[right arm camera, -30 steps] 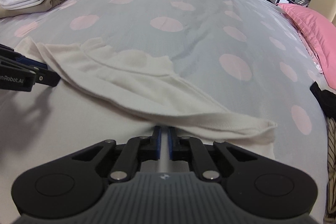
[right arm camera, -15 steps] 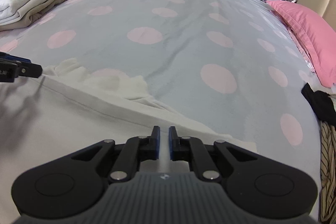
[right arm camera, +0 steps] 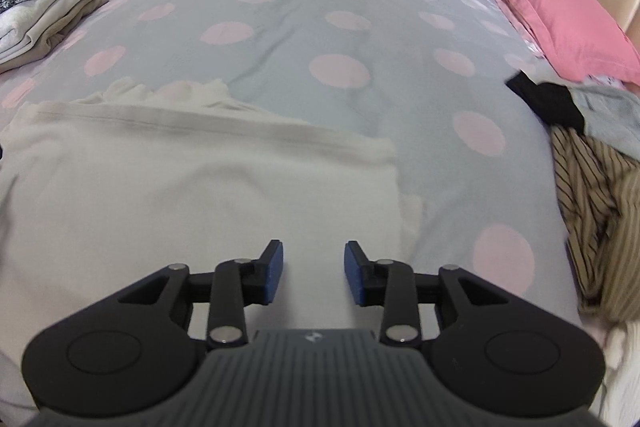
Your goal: Fold clothes
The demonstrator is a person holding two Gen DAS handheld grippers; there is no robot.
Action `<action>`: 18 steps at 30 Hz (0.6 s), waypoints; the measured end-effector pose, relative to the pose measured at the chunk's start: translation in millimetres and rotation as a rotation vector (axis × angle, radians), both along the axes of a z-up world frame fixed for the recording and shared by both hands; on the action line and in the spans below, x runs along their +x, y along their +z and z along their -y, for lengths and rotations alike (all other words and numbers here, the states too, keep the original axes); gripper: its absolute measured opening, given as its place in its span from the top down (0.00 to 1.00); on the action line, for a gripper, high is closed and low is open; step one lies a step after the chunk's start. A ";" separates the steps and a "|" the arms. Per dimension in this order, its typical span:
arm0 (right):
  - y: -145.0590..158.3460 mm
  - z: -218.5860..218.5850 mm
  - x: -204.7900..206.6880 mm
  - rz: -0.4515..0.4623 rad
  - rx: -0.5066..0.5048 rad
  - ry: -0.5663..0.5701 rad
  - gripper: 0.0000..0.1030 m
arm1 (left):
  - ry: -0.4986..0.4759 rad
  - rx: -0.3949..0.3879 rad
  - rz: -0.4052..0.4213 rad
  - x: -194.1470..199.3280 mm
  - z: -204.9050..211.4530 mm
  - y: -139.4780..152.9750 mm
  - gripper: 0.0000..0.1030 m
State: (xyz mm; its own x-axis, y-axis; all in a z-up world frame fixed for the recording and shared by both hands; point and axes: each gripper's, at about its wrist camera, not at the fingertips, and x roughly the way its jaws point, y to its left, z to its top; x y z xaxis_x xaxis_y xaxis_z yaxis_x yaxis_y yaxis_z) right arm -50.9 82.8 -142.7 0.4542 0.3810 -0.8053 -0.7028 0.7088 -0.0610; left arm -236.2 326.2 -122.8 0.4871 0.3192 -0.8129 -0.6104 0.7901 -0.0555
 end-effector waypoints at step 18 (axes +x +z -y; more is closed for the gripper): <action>-25.1 69.5 16.5 -0.267 0.165 -0.226 0.51 | 0.055 -0.028 -0.043 -40.6 26.3 -31.3 0.69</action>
State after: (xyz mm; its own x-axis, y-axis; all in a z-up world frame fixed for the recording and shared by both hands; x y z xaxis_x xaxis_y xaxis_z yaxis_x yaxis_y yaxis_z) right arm -34.4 13.2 -167.8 0.3245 0.4294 -0.8428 -0.5036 0.8326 0.2304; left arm -276.7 299.8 -154.2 0.4342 0.3212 -0.8416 -0.6549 0.7540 -0.0501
